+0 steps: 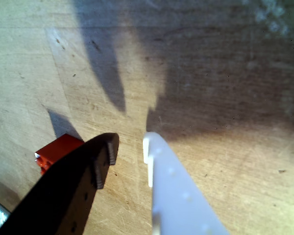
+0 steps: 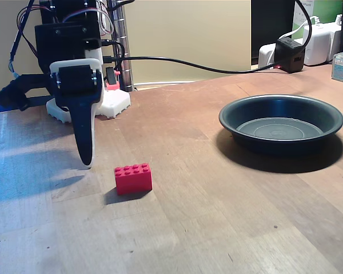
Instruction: Grasp a lego block and put it in the bin.
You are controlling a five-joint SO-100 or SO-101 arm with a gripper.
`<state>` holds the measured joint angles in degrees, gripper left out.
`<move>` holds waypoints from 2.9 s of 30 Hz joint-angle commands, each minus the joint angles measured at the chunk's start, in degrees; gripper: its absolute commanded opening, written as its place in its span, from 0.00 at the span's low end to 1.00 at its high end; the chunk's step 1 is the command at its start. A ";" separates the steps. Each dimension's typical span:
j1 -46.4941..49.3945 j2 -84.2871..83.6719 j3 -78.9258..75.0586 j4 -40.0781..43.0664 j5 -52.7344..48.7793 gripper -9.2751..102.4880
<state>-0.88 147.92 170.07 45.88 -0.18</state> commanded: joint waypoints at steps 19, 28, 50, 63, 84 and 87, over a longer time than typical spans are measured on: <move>-9.05 -3.34 -32.61 32.96 0.62 0.09; -10.02 -31.99 -56.87 41.40 0.00 0.09; -12.83 -60.29 -81.91 41.75 -0.09 0.12; -11.69 -60.64 -76.46 37.97 0.18 0.32; -12.30 -60.64 -64.78 27.51 0.70 0.23; -12.30 -60.64 -64.69 27.51 0.70 0.14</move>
<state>-12.74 87.10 105.56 73.48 0.18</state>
